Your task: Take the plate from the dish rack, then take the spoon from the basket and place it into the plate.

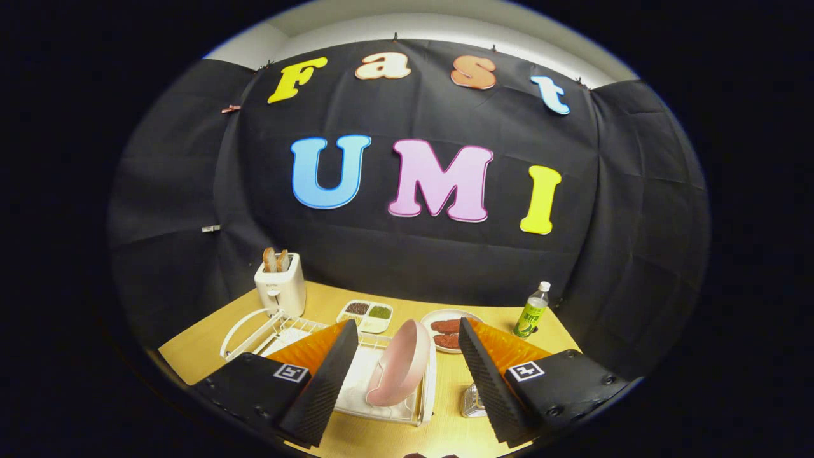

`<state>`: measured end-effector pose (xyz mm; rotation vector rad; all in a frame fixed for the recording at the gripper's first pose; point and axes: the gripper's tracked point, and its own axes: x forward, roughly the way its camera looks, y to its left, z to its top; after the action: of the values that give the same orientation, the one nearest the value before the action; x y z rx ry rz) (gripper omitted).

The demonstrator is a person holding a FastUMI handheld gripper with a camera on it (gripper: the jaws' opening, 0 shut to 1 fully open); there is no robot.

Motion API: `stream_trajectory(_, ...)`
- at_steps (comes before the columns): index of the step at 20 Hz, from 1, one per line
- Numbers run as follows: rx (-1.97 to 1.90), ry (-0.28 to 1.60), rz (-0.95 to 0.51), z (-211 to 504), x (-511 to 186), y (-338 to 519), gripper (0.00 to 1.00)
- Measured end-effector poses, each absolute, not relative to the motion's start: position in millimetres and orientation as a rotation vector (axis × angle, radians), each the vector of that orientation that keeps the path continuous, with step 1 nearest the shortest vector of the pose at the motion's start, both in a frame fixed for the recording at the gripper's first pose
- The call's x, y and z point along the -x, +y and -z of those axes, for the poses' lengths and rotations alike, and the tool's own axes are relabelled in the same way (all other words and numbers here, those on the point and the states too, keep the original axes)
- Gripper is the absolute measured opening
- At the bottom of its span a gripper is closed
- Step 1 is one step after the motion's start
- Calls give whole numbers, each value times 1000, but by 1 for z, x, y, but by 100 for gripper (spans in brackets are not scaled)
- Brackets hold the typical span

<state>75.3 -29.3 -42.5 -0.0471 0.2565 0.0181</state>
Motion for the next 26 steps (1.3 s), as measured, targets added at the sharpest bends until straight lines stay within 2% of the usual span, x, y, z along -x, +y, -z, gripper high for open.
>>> stream_trajectory(10,173,704,62,120,-137,-62,98)
stream_trajectory(16,261,892,150,175,-151,-82,93)
stream_trajectory(18,256,914,175,182,-155,-83,78)
stream_trajectory(19,256,913,178,183,-154,-82,67)
stream_trajectory(20,248,921,183,184,-154,-79,62)
stream_trajectory(21,233,929,191,187,-153,-75,47)
stream_trajectory(23,210,942,223,187,-154,-73,29)
stream_trajectory(26,192,939,240,185,-155,-66,23)
